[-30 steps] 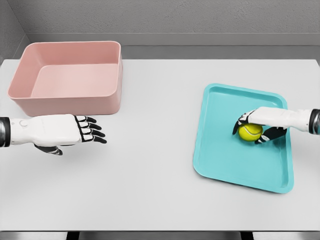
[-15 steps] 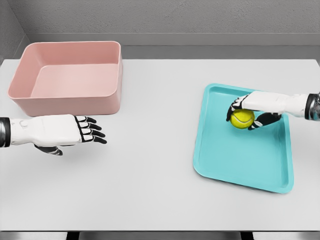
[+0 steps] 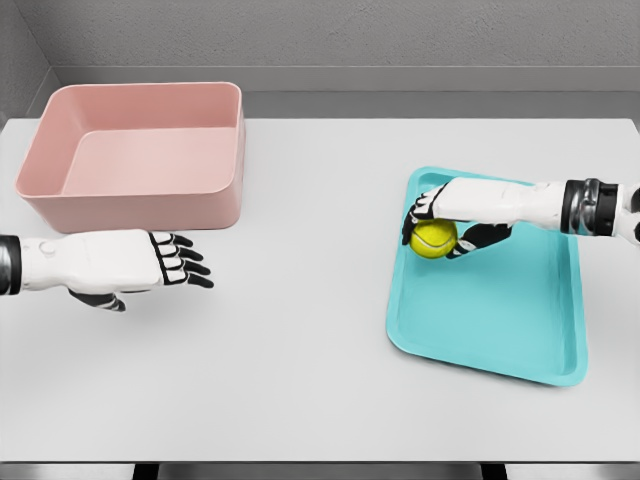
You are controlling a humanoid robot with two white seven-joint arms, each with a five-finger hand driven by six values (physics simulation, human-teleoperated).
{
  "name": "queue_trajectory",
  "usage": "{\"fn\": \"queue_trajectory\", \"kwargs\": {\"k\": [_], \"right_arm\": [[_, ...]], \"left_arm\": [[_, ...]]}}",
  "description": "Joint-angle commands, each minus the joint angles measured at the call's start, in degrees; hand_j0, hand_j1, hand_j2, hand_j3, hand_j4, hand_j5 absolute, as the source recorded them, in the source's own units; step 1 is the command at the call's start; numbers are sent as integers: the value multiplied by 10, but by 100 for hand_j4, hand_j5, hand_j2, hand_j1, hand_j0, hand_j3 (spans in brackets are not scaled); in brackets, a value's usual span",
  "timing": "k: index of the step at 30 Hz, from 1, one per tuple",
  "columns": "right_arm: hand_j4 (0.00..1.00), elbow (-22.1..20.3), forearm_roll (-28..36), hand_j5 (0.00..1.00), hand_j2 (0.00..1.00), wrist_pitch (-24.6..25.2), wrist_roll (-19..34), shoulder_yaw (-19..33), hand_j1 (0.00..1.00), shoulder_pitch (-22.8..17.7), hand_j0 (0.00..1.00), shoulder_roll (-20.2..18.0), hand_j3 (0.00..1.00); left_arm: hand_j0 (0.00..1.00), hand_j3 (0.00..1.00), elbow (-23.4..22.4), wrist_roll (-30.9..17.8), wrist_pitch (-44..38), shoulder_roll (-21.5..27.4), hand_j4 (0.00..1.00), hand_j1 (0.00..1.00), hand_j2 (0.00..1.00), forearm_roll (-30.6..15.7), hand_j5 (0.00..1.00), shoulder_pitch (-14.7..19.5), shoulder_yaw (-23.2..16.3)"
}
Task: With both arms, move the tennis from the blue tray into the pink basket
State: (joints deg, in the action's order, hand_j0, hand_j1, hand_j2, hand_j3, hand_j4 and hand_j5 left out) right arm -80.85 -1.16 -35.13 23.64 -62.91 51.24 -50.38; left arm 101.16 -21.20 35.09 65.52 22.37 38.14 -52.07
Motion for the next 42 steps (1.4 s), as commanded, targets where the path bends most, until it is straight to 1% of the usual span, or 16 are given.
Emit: {"fn": "queue_trajectory", "kwargs": {"k": [1,8,14,17,20,21,23,25,30,33,36,40,42], "right_arm": [[59,-7,5,59,59,1,-1,1,59,0,59,10,59],[59,-10,5,59,59,1,-1,1,59,7,59,42,59],[59,-10,5,59,59,1,-1,-1,59,12,59,61,59],[59,-10,5,59,59,1,1,-2,59,12,59,82,59],[59,-10,4,59,59,1,1,-5,59,12,59,93,59],[59,-10,4,59,59,1,1,-5,59,12,59,100,59],[58,-9,3,58,58,1,1,-6,58,11,58,110,58],[58,-8,2,58,58,1,5,-7,58,11,58,122,58],[57,-6,2,57,57,1,7,-18,57,11,57,145,57],[57,-6,1,57,57,1,7,-36,57,12,57,158,57],[57,-4,-9,57,57,1,7,-37,57,11,57,170,57],[57,-1,-19,57,57,1,7,-44,57,11,57,197,57],[57,1,-23,57,57,1,7,-44,57,9,57,201,57]], "left_arm": [[100,100,0,0,-1,1,100,100,100,-3,100,0,0],[100,100,0,-1,-1,-3,100,100,100,-3,100,0,0],[100,100,0,-1,-1,-3,100,100,100,-2,100,-1,0],[100,100,0,-1,-1,-7,100,100,100,5,100,-3,0],[100,100,0,-2,-1,-6,100,100,100,5,100,-5,0],[100,100,0,-2,-1,-5,100,100,100,7,100,-4,-8],[100,100,0,-6,-1,-4,100,100,100,9,100,-5,-9],[100,100,0,-7,-1,-3,100,100,100,21,100,-5,-9],[100,100,0,-3,-1,-3,100,100,100,21,100,-5,-9],[100,100,0,-2,-1,-4,100,100,100,21,100,-5,-9],[100,100,0,-2,-1,-4,100,100,100,21,100,-5,-9],[100,100,0,-2,-1,-5,100,100,100,22,100,-5,-9],[100,100,0,-2,-1,-5,100,100,100,22,100,-5,-9]]}}
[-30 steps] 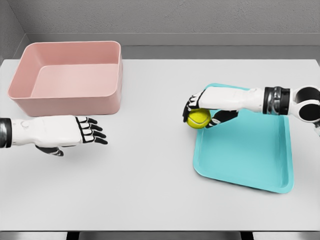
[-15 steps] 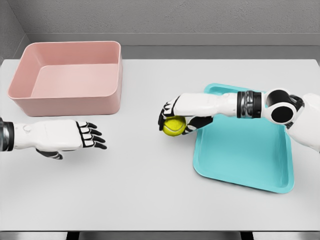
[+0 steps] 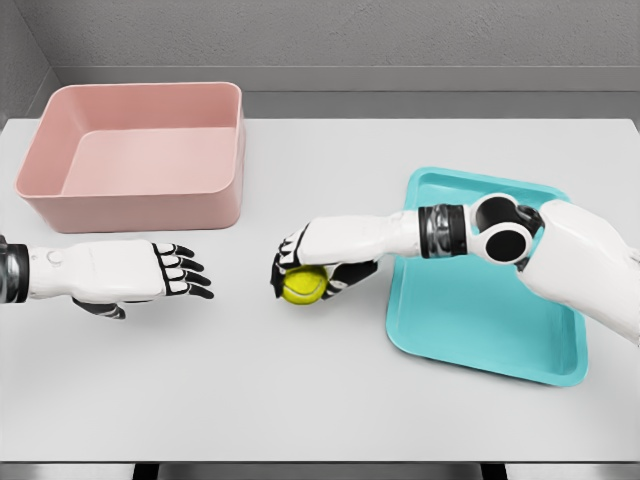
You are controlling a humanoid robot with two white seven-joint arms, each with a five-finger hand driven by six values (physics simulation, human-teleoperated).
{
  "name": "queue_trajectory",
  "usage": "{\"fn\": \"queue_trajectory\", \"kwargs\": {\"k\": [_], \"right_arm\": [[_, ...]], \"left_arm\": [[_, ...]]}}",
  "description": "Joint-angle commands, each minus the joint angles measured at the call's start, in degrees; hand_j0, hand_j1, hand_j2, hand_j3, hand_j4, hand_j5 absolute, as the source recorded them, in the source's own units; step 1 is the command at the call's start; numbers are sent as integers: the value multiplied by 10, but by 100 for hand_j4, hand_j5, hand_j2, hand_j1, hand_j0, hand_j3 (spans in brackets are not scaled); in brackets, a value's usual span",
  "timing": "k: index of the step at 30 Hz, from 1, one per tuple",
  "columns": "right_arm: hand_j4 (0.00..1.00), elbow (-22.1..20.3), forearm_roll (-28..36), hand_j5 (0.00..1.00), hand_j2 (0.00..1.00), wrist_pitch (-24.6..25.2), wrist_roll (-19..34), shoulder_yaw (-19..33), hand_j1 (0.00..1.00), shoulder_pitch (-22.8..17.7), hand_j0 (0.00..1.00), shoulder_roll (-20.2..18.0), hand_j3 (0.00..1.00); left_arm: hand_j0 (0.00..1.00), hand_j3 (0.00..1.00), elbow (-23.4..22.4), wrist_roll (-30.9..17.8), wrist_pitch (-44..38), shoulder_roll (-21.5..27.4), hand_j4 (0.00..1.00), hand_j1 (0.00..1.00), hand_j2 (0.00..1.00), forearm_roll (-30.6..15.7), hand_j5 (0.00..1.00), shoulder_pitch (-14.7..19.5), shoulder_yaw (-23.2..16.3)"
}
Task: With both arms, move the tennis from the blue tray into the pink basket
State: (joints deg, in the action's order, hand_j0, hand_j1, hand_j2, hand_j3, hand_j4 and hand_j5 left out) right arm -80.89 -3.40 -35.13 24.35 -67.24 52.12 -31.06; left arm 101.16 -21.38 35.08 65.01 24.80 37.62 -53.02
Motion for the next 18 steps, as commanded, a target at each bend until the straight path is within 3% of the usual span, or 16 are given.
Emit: {"fn": "queue_trajectory", "kwargs": {"k": [1,18], "right_arm": [[57,6,-5,57,57,1,0,-6,57,0,57,18,57],[57,105,-13,57,57,1,1,-14,57,8,57,91,57]], "left_arm": [[100,100,0,0,-1,0,100,100,100,-3,100,0,0],[100,100,0,-1,-1,0,100,100,100,-3,100,0,0]]}}
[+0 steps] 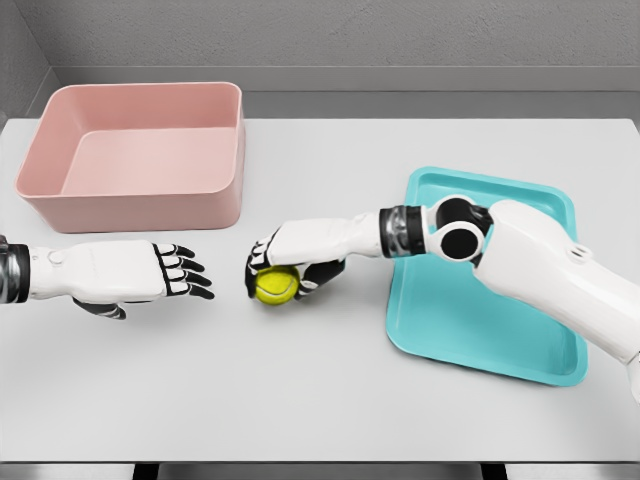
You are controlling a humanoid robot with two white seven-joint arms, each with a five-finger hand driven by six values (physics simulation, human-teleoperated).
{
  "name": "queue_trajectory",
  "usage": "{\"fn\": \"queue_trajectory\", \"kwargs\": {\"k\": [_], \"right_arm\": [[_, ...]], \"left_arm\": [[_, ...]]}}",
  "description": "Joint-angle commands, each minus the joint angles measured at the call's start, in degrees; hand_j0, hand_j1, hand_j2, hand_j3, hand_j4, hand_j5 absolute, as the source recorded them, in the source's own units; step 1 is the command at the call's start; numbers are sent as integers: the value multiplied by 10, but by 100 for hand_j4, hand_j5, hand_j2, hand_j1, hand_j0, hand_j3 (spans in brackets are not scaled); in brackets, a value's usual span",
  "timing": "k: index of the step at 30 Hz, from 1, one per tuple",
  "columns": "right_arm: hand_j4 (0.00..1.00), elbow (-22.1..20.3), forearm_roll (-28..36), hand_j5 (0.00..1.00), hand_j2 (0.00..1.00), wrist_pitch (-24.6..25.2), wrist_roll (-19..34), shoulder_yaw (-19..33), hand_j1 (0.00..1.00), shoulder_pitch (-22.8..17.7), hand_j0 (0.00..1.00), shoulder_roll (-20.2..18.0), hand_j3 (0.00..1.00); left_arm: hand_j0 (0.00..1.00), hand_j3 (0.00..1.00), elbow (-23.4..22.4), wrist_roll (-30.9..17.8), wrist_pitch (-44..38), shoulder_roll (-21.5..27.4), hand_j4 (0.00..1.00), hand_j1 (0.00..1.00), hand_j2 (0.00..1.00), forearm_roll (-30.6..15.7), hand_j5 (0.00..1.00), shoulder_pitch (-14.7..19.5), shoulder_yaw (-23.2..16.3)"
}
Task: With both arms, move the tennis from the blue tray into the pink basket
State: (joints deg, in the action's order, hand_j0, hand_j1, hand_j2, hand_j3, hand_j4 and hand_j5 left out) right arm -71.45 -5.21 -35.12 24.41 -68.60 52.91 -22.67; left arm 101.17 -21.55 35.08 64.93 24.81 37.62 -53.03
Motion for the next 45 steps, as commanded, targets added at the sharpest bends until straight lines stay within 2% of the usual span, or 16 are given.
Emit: {"fn": "queue_trajectory", "kwargs": {"k": [1,4,14,15,17,25,30,35,39,41,45], "right_arm": [[57,20,5,57,57,1,0,-3,57,0,57,13,57],[57,54,-6,57,57,1,-1,-13,57,7,57,37,57],[57,54,-8,57,57,1,-2,-30,57,7,57,39,57],[59,54,-8,59,59,1,-2,-30,59,8,59,39,59],[100,48,-7,100,100,1,-5,-30,100,8,100,39,100],[100,46,-6,100,100,1,-5,-29,100,16,100,36,100],[100,-10,-5,100,100,1,-7,-24,100,33,100,-35,100],[100,-14,-5,100,100,1,-6,-18,100,62,100,-78,100],[100,-17,-5,100,100,1,-9,18,100,62,100,-133,100],[100,-15,-5,100,100,1,-68,33,100,62,100,-161,100],[100,-11,-5,100,100,1,-82,45,100,62,100,-201,100]], "left_arm": [[100,100,0,1,-1,1,100,100,100,-3,100,0,0],[100,100,0,1,-1,1,100,100,100,-3,100,-1,0],[100,100,0,1,-1,1,100,100,100,-3,100,-4,0],[100,100,0,1,-1,1,100,100,100,-3,100,-4,0],[100,100,0,1,-1,1,100,100,100,-3,100,-3,0],[100,100,0,3,-1,10,100,100,100,-2,100,-4,2],[100,100,0,4,-1,18,100,100,100,-4,100,-5,2],[100,100,0,2,-1,-8,100,100,100,-4,100,-3,4],[100,100,0,-2,-1,-42,100,100,100,-3,100,1,3],[100,100,0,-3,-1,-67,100,100,100,3,100,4,3],[100,100,0,-4,-1,-105,100,100,100,16,100,21,1]]}}
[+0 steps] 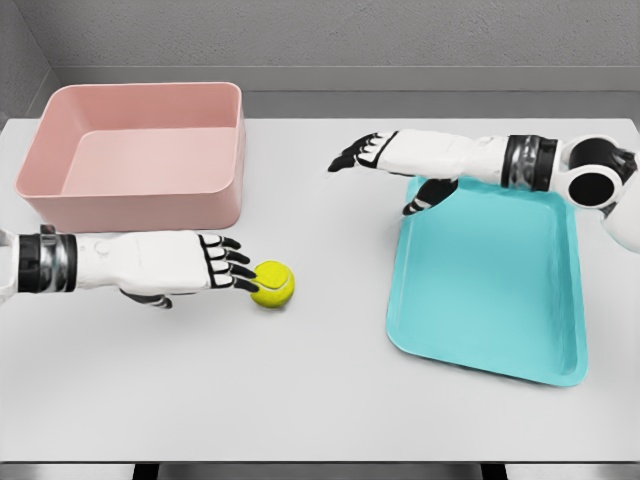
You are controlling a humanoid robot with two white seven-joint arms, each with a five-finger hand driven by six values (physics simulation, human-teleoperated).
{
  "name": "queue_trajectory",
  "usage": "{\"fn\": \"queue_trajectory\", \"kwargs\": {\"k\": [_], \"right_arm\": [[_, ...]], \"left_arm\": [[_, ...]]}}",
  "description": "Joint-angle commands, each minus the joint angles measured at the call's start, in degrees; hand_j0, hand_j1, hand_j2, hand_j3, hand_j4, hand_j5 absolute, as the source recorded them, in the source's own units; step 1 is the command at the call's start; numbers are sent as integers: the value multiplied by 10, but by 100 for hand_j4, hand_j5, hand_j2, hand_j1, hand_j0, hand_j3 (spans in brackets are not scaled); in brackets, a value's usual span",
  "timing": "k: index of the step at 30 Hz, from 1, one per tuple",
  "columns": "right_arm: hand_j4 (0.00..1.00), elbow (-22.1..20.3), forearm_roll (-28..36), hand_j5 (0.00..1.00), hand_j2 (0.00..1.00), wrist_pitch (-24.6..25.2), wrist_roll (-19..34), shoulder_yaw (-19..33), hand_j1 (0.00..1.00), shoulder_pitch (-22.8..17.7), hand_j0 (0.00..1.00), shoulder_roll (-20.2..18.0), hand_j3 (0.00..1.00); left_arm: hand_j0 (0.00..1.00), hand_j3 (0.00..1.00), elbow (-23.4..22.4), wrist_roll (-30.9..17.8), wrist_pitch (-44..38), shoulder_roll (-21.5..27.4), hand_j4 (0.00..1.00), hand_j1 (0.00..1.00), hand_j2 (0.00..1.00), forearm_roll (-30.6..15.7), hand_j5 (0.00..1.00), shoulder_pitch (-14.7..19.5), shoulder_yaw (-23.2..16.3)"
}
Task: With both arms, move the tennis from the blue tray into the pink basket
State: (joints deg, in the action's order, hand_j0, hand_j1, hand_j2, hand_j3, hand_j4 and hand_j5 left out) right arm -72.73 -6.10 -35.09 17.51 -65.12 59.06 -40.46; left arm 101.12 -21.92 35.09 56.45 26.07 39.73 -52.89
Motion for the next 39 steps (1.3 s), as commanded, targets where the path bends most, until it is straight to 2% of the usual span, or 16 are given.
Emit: {"fn": "queue_trajectory", "kwargs": {"k": [1,4,7,10,13,18,20,24,32,34,39], "right_arm": [[100,2,4,100,100,1,-13,10,100,0,100,-24,100],[100,28,7,100,100,1,-13,24,100,0,100,-32,100],[100,28,7,100,100,1,-13,24,100,-4,100,-48,100],[100,29,7,100,100,1,-13,24,100,-9,100,-76,100],[100,29,7,100,100,1,-13,24,100,-16,100,-88,100],[100,31,7,100,100,1,-13,29,100,-25,100,-111,100],[100,32,7,100,100,1,-13,48,100,-31,100,-123,100],[100,49,7,100,100,1,-13,53,100,-44,100,-123,100],[100,50,7,100,100,1,-13,53,100,-52,100,-120,100],[100,51,7,100,100,1,-13,58,100,-53,100,-118,100],[100,51,7,100,100,1,-12,73,100,-62,100,-123,100]], "left_arm": [[100,100,0,-1,-1,-29,100,100,100,7,100,1,0],[100,100,-2,-1,-1,-43,100,100,100,6,100,25,-19],[100,100,-9,-1,-1,-64,100,100,100,7,100,34,-25],[100,100,-27,-2,-1,-90,100,100,100,7,100,64,-62],[100,100,-47,-2,-1,-117,100,100,100,14,100,65,-63],[100,100,-59,-3,-1,-120,100,100,100,14,100,70,-63],[100,100,-60,-13,-1,-119,100,100,100,11,100,69,-63],[100,100,-63,-12,-1,-117,100,100,100,6,100,69,-64],[100,100,-69,-12,-1,-118,100,100,100,-1,100,63,-64],[100,100,-78,-12,-1,-117,100,100,100,-1,100,63,-79],[100,100,-86,-12,-1,-118,100,100,100,-1,100,64,-82]]}}
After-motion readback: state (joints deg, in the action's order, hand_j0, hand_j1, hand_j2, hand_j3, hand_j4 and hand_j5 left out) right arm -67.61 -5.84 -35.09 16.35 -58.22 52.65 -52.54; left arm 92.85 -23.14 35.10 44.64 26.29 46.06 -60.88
